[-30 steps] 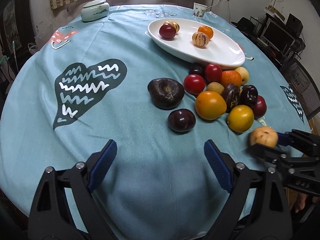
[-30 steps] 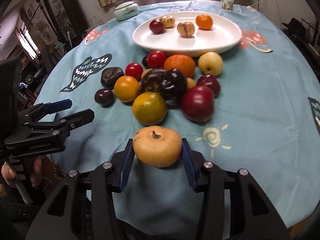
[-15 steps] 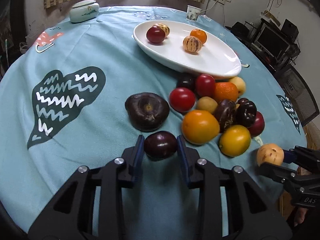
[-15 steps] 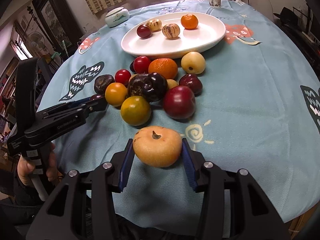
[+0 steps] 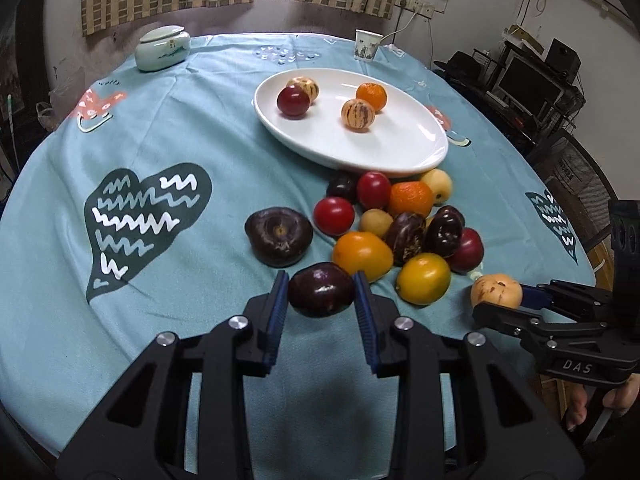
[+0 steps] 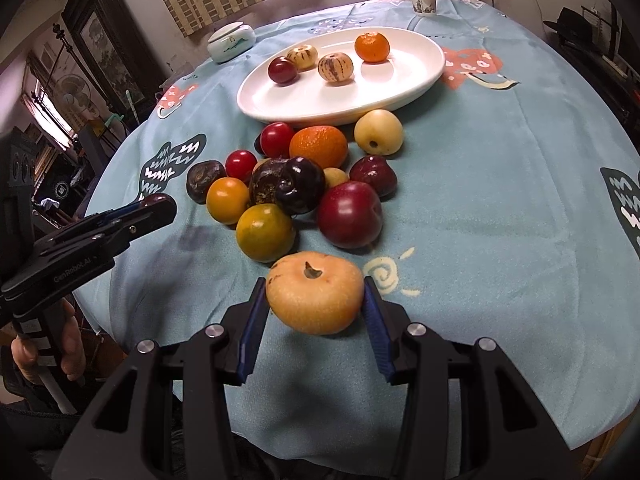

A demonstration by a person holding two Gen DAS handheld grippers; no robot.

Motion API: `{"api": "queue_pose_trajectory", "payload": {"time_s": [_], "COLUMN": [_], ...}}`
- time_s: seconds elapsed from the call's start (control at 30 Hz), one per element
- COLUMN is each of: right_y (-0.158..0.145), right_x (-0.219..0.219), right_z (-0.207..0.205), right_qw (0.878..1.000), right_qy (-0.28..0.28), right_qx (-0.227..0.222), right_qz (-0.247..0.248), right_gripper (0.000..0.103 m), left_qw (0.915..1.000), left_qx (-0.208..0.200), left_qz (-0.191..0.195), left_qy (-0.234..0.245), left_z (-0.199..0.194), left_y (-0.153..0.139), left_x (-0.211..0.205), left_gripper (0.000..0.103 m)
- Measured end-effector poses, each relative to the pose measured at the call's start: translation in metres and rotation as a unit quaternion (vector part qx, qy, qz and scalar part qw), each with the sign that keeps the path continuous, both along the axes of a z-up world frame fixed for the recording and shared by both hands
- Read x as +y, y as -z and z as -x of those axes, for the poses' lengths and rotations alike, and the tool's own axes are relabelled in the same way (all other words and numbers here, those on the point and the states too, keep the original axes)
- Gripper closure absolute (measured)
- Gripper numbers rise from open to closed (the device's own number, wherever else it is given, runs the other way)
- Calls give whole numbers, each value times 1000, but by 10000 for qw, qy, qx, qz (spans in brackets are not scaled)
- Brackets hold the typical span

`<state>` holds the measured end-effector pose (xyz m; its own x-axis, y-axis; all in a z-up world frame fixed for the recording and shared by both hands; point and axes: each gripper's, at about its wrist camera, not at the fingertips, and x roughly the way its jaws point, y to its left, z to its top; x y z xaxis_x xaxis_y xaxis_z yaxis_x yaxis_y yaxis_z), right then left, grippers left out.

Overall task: Organize fruits
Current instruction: 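Set the pear and plum on the white plate and open both tools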

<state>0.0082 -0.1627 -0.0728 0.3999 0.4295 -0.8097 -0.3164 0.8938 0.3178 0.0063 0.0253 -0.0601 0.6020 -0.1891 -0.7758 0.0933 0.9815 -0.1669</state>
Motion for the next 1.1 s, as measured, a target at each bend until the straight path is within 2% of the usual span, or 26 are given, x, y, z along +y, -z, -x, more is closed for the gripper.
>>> {"api": "queue_pose_trajectory", "payload": {"time_s": [0.33, 0.43, 0.53, 0.7, 0.83, 0.93, 1.1], "right_y": [-6, -7, -14, -39, -54, -52, -33], "right_x": [0, 1, 3, 8, 12, 14, 14], "right_z": [-9, -16, -28, -65, -117, -168, -228], "right_qw": [10000, 9999, 9998, 9987, 9973, 9973, 9975], "right_qy": [-34, -89, -149, -231, -130, -6, 205], "right_qx": [-69, -74, -133, -456, -675, -640, -361], "right_qz": [-47, -65, -73, 46, 270, 366, 580], "right_gripper": [56, 56, 56, 56, 56, 56, 56], "left_qw": [10000, 9999, 9997, 9989, 9987, 9993, 9982], "left_qx": [16, 47, -87, -239, -202, -4, 342], "left_qz": [-75, -86, -218, -352, -417, -290, -438], "left_qy": [40, 64, 89, 174, 197, 249, 246], "left_z": [-12, -23, -40, -98, -167, -220, -281], "left_y": [-8, -11, -23, -51, -64, -59, -32], "left_x": [-3, -3, -6, -12, -21, -30, -48], "left_gripper": [70, 70, 70, 70, 70, 70, 70]}}
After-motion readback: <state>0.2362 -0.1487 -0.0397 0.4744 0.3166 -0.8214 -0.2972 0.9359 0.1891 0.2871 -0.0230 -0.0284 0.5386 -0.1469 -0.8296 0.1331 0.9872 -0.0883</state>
